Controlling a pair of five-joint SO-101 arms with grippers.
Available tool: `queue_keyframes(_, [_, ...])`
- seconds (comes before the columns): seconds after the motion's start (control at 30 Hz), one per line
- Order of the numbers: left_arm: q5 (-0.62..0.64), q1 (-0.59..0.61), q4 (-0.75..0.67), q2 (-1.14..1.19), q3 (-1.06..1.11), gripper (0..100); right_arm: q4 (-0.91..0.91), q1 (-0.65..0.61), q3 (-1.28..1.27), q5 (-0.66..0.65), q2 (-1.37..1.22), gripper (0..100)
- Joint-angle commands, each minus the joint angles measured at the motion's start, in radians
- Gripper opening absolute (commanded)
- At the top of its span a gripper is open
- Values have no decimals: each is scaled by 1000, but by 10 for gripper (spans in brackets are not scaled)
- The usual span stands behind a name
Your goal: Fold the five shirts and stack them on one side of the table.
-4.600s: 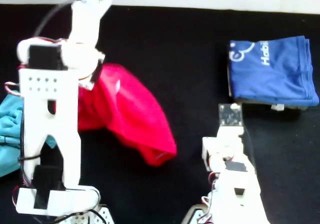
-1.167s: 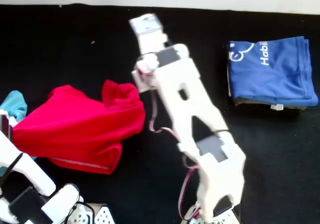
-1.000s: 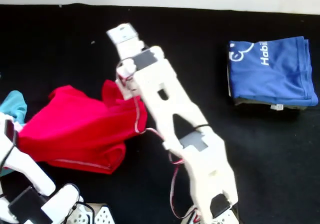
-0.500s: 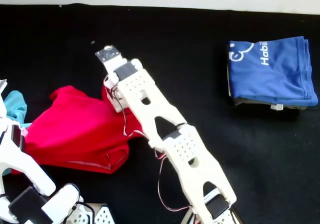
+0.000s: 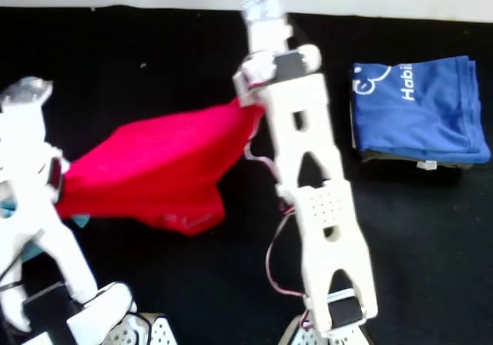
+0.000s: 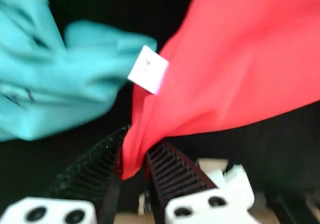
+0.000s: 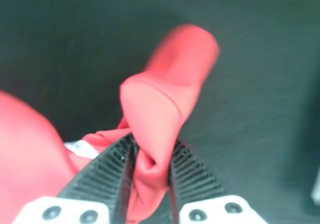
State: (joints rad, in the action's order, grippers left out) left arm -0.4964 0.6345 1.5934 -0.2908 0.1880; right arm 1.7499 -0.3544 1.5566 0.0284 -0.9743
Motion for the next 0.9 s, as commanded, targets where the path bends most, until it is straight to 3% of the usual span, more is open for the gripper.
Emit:
queue_keyframes(0.0, [68, -90, -2, -39, -232, 10, 15, 104, 64, -14, 163, 6])
queue_keyframes(0.1, [92, -142, -2, -39, -390, 10, 16, 160, 4, -103, 283, 6])
queue_keyframes(0.23, [114, -200, 29, -39, -581, 10, 16, 211, -166, -107, 489, 6])
queue_keyframes(0.43, [114, -303, 130, -36, -708, 10, 15, 200, -737, -106, 834, 6])
queue_keyframes(0.57, [114, -325, 141, -38, -591, 10, -47, 197, -1221, -106, 1032, 6])
queue_keyframes(0.87, [106, -321, 140, -38, -62, 10, -450, 229, -2239, -150, 1584, 6])
